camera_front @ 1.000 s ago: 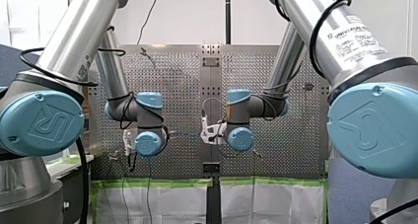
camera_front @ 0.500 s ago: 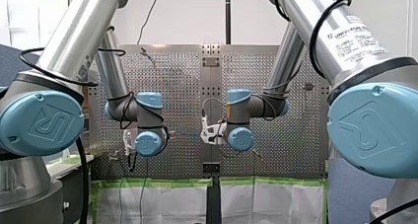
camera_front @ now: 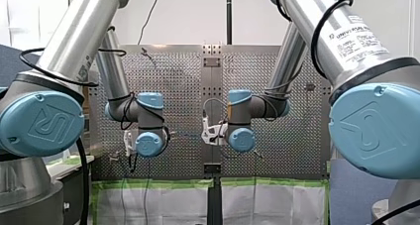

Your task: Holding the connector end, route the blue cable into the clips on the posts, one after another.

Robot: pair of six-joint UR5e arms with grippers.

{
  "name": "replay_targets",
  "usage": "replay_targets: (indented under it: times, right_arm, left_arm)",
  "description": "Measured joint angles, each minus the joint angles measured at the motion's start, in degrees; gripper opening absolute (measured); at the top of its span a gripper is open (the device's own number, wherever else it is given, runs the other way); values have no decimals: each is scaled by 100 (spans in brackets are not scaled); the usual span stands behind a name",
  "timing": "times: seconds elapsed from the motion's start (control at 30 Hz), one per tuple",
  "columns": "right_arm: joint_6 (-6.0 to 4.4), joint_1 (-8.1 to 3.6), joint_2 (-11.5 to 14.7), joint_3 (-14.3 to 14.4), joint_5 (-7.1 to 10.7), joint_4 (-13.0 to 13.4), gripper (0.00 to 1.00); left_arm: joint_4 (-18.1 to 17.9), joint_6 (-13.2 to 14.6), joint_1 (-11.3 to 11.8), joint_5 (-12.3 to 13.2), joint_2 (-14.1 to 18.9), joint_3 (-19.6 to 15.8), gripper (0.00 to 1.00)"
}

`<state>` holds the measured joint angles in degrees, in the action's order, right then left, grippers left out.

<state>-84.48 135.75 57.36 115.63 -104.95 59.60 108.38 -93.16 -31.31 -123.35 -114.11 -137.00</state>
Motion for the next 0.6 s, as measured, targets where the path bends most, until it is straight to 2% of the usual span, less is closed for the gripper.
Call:
replay_targets:
  times: [0.5, 0.6]
  right_arm:
    - [8, -2, -4, 0, 0, -2, 0]
    - [42, 39, -59, -24, -20, -52, 0]
  left_arm:
    - [22, 19, 12, -13, -17, -4, 0]
    - [119, 41, 34, -50, -111, -7, 0]
